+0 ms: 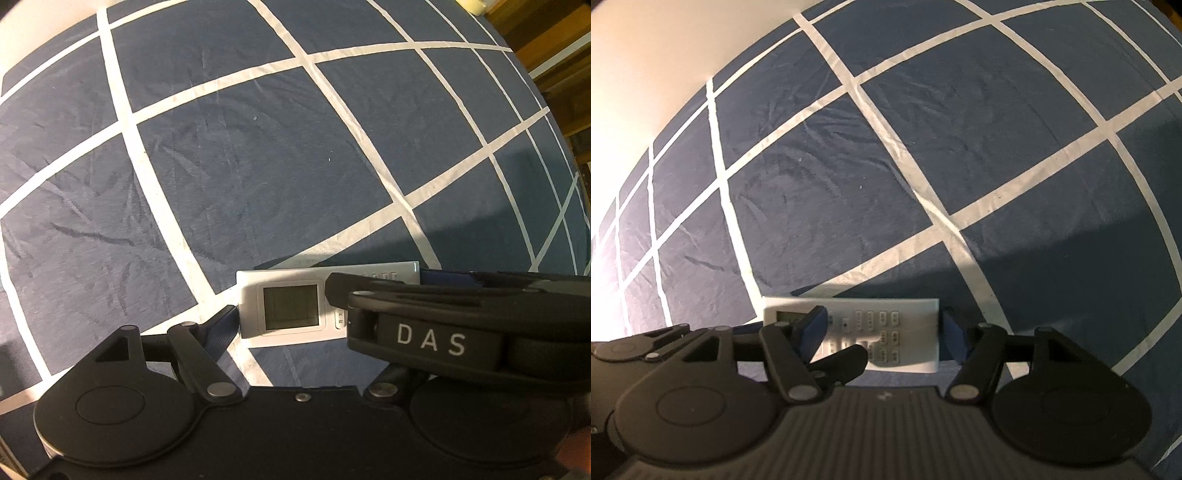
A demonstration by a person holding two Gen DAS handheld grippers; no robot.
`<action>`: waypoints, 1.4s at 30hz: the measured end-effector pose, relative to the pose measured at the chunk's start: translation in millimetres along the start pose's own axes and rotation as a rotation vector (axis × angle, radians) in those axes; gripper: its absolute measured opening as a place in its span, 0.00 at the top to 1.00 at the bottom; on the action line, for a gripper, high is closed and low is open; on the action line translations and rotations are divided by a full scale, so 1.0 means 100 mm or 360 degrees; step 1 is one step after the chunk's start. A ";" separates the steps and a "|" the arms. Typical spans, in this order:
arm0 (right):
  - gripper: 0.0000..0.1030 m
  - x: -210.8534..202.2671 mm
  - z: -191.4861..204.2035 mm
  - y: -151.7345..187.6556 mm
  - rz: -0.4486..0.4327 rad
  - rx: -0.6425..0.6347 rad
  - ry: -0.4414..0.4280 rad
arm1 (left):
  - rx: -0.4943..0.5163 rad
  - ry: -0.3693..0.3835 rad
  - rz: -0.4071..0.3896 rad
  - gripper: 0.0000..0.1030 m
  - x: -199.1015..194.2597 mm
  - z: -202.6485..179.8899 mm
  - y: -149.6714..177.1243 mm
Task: Organize objects
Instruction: 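Carry the white remote with the right gripper over the cardboard box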
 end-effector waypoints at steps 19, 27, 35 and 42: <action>0.36 -0.55 0.35 0.38 -0.0112 -0.0146 -0.0102 | -0.0077 -0.0104 -0.0174 0.27 -0.67 -0.01 0.43; 0.36 -0.83 0.62 0.71 -0.0176 -0.0233 -0.0141 | -0.0126 -0.0143 -0.0275 0.27 -1.08 0.08 0.80; 0.36 -1.06 1.06 1.11 -0.0209 -0.0337 -0.0167 | -0.0205 -0.0170 -0.0355 0.27 -1.49 0.33 1.24; 0.36 -1.18 1.65 1.49 -0.0228 -0.0419 -0.0189 | -0.0273 -0.0192 -0.0412 0.27 -1.89 0.76 1.63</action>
Point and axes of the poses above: each gripper's, at about its wrist camera, not at the fingertips, and x roughly the way its jaws point, z to its left, y to its underside, the point moved 8 cm from there along x, roughly the way its jaws point, and after that the axes turned 9 degrees about y, right-handed, at the moved point
